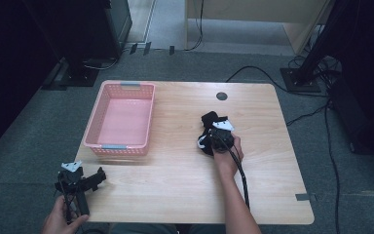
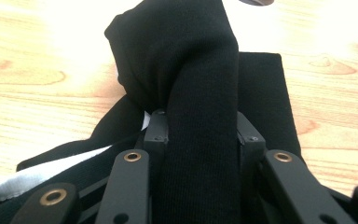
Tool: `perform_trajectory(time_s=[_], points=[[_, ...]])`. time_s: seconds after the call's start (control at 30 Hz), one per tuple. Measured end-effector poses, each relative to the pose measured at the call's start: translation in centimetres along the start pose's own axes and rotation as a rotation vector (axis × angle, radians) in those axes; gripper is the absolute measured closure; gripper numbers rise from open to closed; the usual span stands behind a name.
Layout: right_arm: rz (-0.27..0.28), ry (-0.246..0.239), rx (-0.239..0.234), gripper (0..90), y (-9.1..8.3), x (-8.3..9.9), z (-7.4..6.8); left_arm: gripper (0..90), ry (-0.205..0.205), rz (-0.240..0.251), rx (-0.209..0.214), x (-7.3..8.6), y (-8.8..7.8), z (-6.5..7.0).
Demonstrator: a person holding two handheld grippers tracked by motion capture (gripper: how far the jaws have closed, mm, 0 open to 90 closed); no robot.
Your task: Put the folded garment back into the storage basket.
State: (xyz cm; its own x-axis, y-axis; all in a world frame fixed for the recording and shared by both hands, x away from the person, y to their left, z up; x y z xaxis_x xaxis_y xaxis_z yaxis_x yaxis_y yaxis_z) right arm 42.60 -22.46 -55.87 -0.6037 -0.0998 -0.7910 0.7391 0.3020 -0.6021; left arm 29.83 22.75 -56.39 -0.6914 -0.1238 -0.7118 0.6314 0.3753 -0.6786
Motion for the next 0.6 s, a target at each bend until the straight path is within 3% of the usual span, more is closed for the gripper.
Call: perform_trajectory(time_s=[0.37, 0.6], points=[[0.035, 0.038, -0.041, 68.4, -0.7, -0.5, 0.0, 0.0, 0.0, -0.001, 0.0, 0.0, 0.0, 0.0], [0.068, 0.04, -0.076, 68.4, -2.0, -2.4, -0.7, 0.0, 0.0, -0.001, 0.0, 0.0, 0.0, 0.0]])
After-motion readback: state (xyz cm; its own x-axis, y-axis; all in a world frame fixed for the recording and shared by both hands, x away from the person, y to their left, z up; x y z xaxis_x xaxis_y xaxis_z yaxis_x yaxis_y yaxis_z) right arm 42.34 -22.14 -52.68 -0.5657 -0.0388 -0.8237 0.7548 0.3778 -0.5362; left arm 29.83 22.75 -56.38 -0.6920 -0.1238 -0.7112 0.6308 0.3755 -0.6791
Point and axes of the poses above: each handheld gripper's, and its own axes: y roughly forward along the jaws, x roughly out of its underside, z roughly to its right, the point moved 6 cm from there along y, roughly forward along the jaws, and after that the axes turned 15 degrees about -x, right-handed, at the moved point
